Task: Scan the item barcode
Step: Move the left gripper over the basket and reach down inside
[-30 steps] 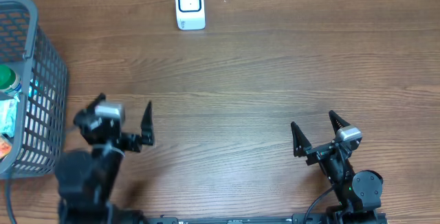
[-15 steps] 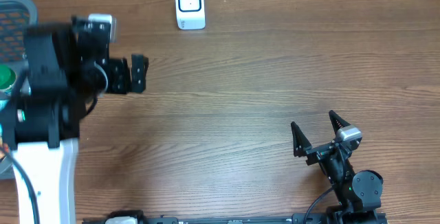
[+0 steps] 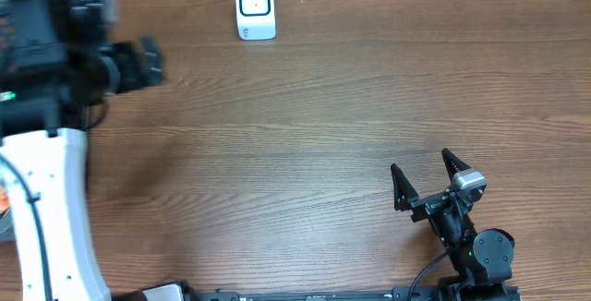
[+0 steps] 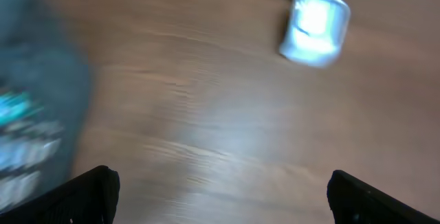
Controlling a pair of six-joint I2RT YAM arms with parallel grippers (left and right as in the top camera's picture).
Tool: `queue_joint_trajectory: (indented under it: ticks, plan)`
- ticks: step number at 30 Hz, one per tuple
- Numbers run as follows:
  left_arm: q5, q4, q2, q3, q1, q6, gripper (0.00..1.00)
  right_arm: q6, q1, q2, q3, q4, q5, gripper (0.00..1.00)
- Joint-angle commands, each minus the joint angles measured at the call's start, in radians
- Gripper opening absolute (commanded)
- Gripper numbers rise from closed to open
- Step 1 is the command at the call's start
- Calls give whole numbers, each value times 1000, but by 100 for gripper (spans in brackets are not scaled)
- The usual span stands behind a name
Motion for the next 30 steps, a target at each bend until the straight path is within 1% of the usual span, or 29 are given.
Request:
queue_joint_trajectory:
  ticks: [1, 3, 6, 9, 13, 15, 17, 20, 21, 22, 25, 30]
  plan:
    - [-29, 13, -7, 38, 196, -175, 100, 2, -2, -9, -11, 6, -7, 100]
    - [23, 29, -5, 38, 306, -222, 99, 2, -2, -9, -11, 6, -7, 100]
    - [113, 76, 5, 38, 449, -240, 100, 2, -2, -9, -11, 6, -7, 100]
    - [118, 108, 31, 38, 558, -246, 100, 2, -2, -9, -11, 6, -7, 100]
    - [119, 98, 111, 37, 652, -234, 100, 2, -2, -9, -11, 6, -7, 100]
    - [121, 85, 159, 37, 673, -203, 98, 2, -2, -9, -11, 6, -7, 100]
    - [120, 69, 210, 37, 684, -157, 93, 2, -2, -9, -11, 6, -7, 100]
    - [119, 43, 281, 37, 688, -88, 89, 2, -2, -9, -11, 6, -7, 100]
    - [118, 34, 319, 37, 688, -52, 90, 2, -2, -9, -11, 6, -7, 100]
    - [109, 30, 335, 37, 688, -42, 99, 2, -2, -9, -11, 6, -7, 100]
    - [57, 27, 377, 37, 688, -26, 100, 2, -2, -9, -11, 6, -7, 100]
    - [68, 34, 419, 26, 687, 56, 100, 2, -2, -9, -11, 6, -7, 100]
